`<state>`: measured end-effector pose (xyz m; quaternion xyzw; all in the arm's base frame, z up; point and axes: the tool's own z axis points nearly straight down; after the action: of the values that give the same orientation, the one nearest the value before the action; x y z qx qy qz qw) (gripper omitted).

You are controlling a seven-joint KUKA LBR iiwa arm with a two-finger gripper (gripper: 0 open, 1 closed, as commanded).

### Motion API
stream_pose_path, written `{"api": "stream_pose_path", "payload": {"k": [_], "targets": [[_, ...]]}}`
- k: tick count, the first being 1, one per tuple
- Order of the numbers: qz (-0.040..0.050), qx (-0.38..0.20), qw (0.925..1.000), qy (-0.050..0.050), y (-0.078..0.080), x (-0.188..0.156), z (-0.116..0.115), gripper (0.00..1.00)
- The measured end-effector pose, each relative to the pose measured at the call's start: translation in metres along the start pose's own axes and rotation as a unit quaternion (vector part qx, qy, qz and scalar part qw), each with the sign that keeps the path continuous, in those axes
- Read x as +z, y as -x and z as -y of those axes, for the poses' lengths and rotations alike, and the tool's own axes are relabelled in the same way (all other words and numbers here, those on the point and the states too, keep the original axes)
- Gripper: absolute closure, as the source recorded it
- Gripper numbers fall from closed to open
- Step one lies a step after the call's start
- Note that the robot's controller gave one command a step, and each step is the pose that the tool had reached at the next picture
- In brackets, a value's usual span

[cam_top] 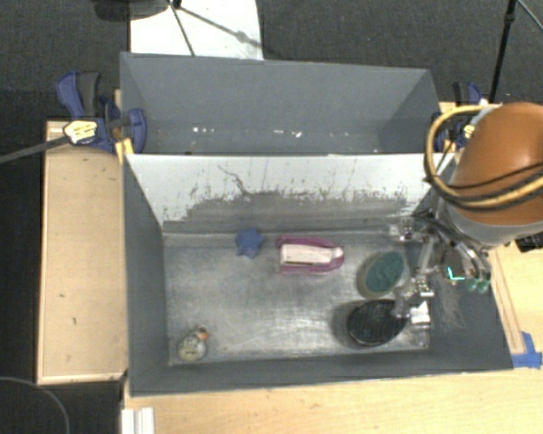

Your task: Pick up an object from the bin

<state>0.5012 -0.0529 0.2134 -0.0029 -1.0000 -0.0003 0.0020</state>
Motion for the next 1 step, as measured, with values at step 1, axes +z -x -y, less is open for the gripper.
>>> {"api": "stream_pose_path", "payload": {"k": [1], "targets": [[0.0037,-0.002,1.0000,0.000,0.0016,-0.0032,-0.0002,1.00]]}}
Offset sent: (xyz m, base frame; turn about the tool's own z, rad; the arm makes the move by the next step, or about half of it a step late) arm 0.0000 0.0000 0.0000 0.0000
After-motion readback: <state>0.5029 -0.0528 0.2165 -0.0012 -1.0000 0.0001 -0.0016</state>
